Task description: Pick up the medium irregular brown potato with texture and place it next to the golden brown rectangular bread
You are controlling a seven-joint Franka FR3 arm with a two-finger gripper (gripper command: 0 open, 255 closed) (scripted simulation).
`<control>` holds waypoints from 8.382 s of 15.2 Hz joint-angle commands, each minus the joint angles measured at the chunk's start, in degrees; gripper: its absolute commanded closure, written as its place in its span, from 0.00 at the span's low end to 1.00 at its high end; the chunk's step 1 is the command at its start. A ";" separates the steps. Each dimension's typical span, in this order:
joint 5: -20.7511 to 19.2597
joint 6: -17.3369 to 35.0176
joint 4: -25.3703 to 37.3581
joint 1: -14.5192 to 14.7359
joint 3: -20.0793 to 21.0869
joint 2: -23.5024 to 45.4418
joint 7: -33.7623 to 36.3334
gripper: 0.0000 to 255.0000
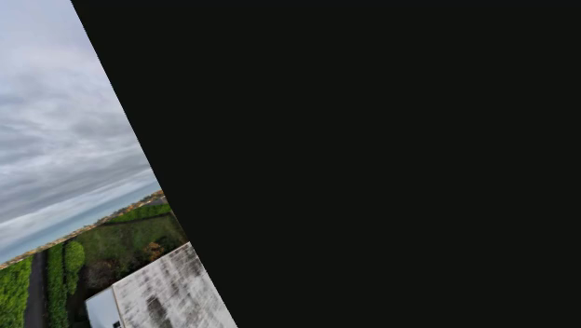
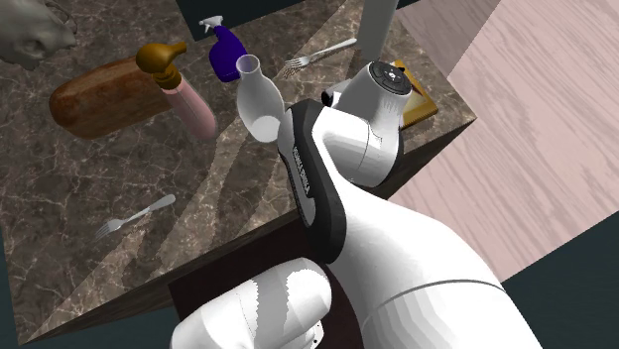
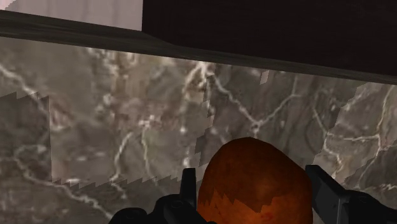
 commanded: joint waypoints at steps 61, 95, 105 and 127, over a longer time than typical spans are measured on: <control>24.41 -16.61 14.38 9.19 39.33 -4.59 30.45 1.00; 36.63 7.07 25.70 21.74 54.63 26.12 45.04 1.00; 39.28 14.55 21.49 22.39 54.56 29.73 41.83 1.00; 44.58 23.50 18.09 23.15 54.56 35.97 35.99 0.00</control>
